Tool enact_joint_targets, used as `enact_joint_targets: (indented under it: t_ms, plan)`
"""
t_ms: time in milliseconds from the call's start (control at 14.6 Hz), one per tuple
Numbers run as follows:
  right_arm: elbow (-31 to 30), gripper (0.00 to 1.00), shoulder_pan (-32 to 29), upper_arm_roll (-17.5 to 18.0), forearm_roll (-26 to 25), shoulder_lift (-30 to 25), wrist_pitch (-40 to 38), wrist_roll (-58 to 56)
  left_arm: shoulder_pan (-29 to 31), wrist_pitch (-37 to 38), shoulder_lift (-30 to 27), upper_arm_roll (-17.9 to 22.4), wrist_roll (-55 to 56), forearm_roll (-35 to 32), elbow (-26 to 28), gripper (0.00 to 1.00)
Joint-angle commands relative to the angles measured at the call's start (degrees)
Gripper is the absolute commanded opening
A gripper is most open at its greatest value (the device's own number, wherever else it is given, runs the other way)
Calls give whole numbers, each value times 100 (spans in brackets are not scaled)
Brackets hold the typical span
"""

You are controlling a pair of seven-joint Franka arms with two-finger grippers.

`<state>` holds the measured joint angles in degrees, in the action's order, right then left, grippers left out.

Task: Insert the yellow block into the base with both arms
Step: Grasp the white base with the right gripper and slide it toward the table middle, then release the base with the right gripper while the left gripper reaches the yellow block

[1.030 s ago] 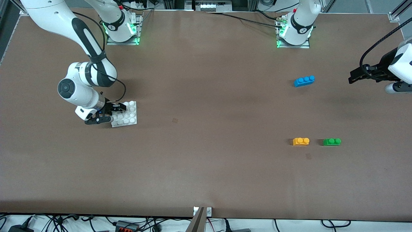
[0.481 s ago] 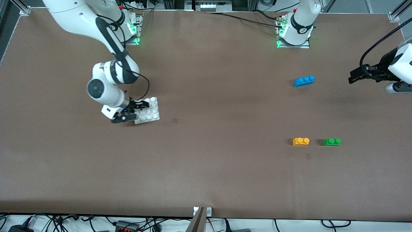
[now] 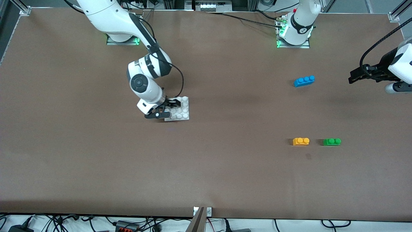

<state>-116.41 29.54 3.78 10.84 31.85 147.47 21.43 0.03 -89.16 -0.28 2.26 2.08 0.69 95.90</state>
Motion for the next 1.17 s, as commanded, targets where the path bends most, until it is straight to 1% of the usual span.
enact_joint_targets:
  t_ms: [0,137,412,549,687,824,961,1099]
  plan:
    - [582,52,367,-17,224,540,27,474,24,83,2,11,-6,142,-62,100]
    - [987,52,561,-17,331,769,19,817,24,48,98,11,-6,142,-80,100]
    - [1295,52,763,-8,331,972,27,1108,23,30,248,-15,-15,142,-98,100]
    - [1585,52,842,9,331,1095,19,1258,32,-92,292,-15,-15,177,-80,100]
    - [1726,52,887,79,348,1157,27,1284,6,-426,475,-24,-6,247,-45,100]
    - [1920,52,904,132,497,1209,27,1285,-38,-733,626,-41,-6,256,51,100]
    - [2156,52,1027,141,533,1288,27,1293,-125,-1294,766,-59,-6,256,340,100]
    - [2394,52,1097,141,542,1403,27,1459,-214,-2102,924,-85,64,256,780,100]
